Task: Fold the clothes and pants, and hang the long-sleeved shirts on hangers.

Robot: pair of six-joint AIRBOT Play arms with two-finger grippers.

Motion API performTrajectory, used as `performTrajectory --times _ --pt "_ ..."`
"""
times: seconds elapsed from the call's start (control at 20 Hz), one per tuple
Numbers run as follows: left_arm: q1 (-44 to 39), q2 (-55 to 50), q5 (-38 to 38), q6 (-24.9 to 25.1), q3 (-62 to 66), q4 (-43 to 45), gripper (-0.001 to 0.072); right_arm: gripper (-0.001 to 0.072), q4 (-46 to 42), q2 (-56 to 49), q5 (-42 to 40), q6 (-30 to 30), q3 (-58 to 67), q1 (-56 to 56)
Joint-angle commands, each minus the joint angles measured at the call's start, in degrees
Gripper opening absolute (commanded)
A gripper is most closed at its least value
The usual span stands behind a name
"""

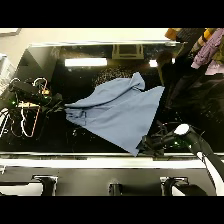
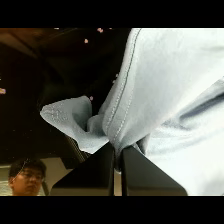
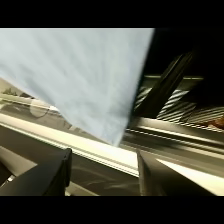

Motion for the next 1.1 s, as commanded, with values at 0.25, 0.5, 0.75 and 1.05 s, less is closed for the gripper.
performTrajectory --times 0.25,0.5,0.75,1.05 --pt "-0.04 -0.04 -0.07 0.02 0.02 0.02 0.0019 0.0470 2.89 0.72 -5.38 0.92 -2.05 1.18" --pt "-0.04 -0.04 -0.42 0.02 0.02 0.02 0.0019 0.0470 2.82 -1.25 -13.60 7.21 -2.05 12.26" --pt "-0.02 -0.04 -0.42 0.04 0.02 0.02 0.0020 0.0167 4.15 -1.16 -16.94 8.59 -2.03 14.58" --pt "0.92 1.01 -0.42 0.07 0.09 -1.25 0.0018 0.0029 3.41 6.23 -18.71 9.22 2.16 11.74"
